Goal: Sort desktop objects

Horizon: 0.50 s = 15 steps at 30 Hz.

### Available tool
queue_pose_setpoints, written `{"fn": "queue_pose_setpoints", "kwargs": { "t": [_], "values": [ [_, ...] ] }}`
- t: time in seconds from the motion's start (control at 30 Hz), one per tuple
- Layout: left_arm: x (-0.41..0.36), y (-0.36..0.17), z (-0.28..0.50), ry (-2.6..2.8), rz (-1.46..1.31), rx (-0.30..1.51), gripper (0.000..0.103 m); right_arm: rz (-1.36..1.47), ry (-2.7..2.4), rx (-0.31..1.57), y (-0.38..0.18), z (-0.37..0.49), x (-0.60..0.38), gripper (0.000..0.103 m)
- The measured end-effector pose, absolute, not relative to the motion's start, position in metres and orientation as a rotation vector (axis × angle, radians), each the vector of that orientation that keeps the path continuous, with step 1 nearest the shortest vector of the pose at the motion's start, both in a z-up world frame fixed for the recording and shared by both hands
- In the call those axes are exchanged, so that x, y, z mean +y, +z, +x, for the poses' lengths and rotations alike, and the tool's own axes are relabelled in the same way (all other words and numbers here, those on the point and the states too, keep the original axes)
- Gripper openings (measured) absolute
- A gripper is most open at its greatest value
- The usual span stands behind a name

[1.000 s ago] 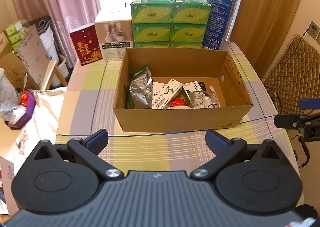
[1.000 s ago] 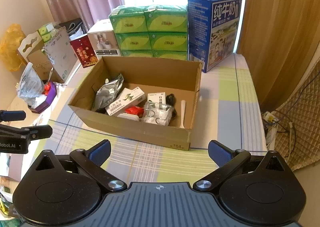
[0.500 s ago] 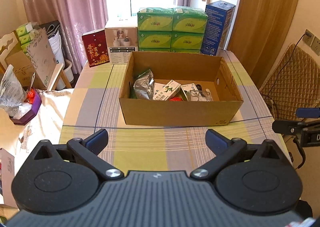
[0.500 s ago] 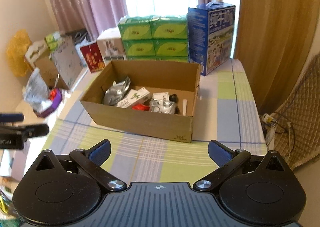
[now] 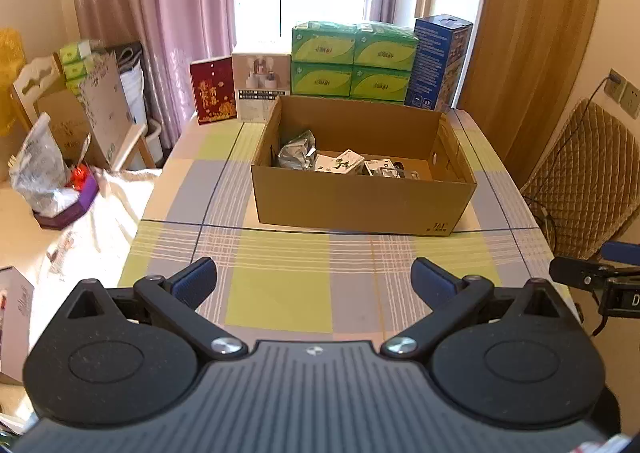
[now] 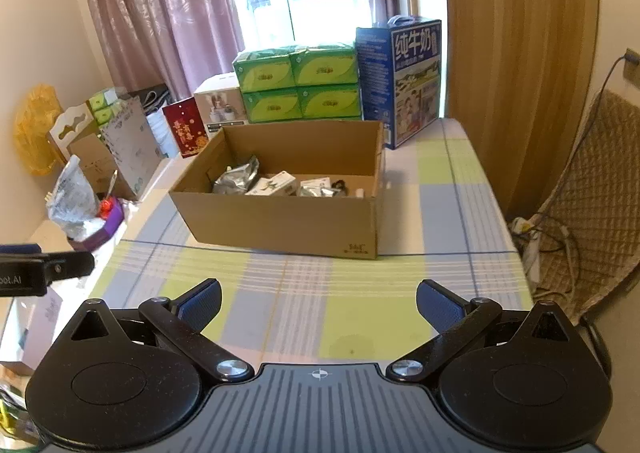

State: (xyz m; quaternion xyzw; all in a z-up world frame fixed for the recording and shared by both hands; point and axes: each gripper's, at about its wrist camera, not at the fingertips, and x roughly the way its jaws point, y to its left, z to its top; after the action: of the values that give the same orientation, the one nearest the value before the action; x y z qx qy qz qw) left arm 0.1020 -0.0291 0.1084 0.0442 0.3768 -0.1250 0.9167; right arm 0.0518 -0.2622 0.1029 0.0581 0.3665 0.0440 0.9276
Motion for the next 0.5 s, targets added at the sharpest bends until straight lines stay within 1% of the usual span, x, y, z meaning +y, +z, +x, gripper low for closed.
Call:
{"fn": "queue_pose_setpoints", "kwargs": {
  "t": [0.5],
  "values": [
    [-0.038, 0.103, 0.057, -0.248, 0.082, 0.736, 0.102, 0.069, 0.066, 0.698, 0.096, -0.005, -0.262, 0.101]
  ]
}}
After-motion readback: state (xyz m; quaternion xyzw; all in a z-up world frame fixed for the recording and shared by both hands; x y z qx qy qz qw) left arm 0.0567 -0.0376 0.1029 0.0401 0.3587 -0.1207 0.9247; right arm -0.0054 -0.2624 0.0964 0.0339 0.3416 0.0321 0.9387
